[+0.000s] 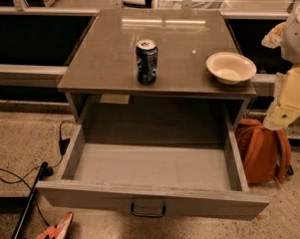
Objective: Place pepsi can into top drawer
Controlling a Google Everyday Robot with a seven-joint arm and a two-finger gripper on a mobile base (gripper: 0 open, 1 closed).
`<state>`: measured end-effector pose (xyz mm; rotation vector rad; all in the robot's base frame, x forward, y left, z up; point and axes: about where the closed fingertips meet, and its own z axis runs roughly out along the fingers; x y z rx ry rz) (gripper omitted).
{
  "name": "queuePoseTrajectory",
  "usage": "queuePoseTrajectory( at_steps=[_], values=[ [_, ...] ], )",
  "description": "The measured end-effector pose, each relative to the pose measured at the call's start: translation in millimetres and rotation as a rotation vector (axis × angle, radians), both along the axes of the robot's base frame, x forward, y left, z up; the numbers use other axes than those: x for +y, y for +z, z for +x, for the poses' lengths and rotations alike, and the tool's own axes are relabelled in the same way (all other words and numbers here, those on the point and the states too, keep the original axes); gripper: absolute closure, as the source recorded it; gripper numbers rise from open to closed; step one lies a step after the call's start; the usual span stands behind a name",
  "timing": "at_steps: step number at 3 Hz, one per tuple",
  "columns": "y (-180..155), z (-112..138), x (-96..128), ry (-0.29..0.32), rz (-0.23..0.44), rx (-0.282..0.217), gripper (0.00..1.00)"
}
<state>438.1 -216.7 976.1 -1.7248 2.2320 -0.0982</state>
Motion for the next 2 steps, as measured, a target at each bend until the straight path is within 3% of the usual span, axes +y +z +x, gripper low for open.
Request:
queuePoseTrajectory(
  at_steps=[1, 2],
  values=[
    [0.0, 0.0, 0.0, 0.0, 0.0, 0.0, 0.0],
    [6.5, 13.6, 3.7, -0.06, 0.014, -0.032, 0.0]
  ],
)
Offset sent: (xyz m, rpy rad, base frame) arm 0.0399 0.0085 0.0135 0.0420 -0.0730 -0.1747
